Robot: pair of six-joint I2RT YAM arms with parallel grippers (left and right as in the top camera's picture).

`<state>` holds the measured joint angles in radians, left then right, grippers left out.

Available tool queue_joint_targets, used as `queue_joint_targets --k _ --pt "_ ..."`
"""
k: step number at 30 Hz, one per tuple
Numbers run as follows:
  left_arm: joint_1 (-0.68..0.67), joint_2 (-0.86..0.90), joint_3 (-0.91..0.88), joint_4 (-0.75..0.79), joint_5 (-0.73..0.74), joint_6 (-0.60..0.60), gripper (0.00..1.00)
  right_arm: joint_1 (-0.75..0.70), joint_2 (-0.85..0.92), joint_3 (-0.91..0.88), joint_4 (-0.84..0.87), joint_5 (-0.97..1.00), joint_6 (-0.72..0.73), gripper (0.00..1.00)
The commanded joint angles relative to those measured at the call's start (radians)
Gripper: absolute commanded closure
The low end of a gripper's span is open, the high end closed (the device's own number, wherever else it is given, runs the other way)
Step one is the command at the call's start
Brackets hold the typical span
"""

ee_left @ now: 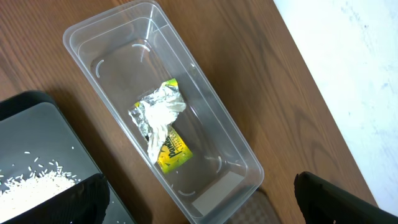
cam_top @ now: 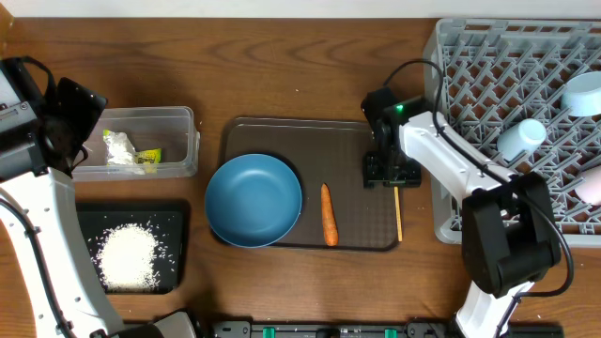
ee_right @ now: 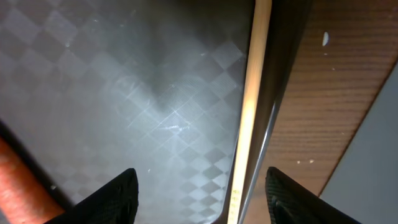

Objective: Sort waste into correct bins and load items into the dishwasher rack
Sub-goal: 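Move the right gripper back to the second chopstick and grasp it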

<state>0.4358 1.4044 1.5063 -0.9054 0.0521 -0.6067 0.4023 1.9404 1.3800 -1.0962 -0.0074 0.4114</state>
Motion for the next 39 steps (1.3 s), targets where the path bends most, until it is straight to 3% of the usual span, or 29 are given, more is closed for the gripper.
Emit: queue_joint_targets --k 1,19,31,39 --pt "0.002 0.0 -0.003 0.0 -0.011 -0.008 0.02 -0.003 0.001 -0.023 0.021 0.003 0.018 0.34" --pt "0.002 0.0 -0.003 0.0 -0.011 -0.008 0.02 -0.003 0.002 -0.132 0.16 -0.027 0.021 0.32" --pt "0.002 0.0 -0.003 0.0 -0.011 -0.008 0.02 0.0 0.002 -0.132 0.195 -0.05 0.085 0.67" --pt "0.002 0.0 -0.003 0.0 -0.011 -0.008 0.02 0.012 0.003 -0.135 0.195 -0.05 0.13 0.71"
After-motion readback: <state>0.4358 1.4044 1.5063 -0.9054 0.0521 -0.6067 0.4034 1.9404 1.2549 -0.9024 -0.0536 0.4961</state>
